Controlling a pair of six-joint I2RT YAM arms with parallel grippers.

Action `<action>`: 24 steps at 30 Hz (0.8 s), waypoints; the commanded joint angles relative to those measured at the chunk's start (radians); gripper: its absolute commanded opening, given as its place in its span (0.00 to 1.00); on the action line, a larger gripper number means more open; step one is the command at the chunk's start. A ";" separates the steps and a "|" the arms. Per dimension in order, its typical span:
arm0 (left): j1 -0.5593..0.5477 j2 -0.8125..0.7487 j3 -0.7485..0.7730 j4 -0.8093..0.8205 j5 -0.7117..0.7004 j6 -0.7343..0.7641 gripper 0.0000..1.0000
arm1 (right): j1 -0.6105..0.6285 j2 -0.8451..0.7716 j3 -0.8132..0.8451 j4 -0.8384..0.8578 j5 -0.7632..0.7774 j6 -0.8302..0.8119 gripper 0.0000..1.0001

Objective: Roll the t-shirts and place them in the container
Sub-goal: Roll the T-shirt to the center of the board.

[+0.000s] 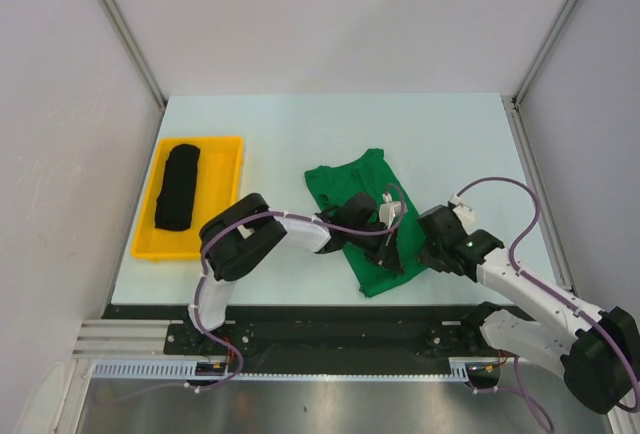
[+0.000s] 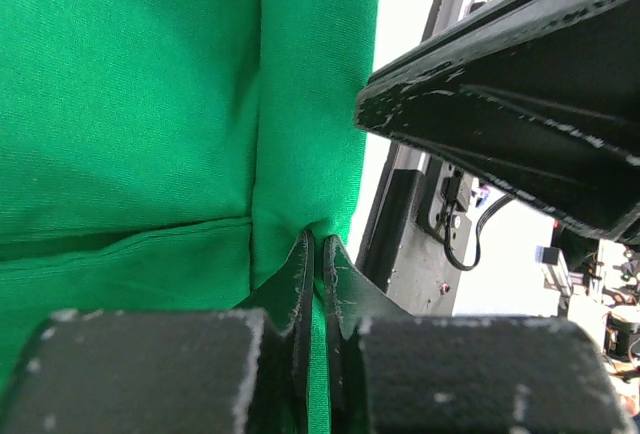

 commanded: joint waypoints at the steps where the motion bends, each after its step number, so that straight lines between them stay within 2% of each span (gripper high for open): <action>1: 0.025 0.024 0.033 -0.034 -0.013 0.008 0.06 | 0.005 0.040 -0.002 0.059 0.031 0.018 0.18; 19: 0.057 0.031 0.116 -0.197 -0.092 0.098 0.08 | -0.091 0.198 0.002 0.256 -0.044 -0.054 0.17; 24: 0.061 0.029 0.125 -0.238 -0.127 0.128 0.07 | -0.134 0.168 0.038 0.227 -0.055 -0.088 0.18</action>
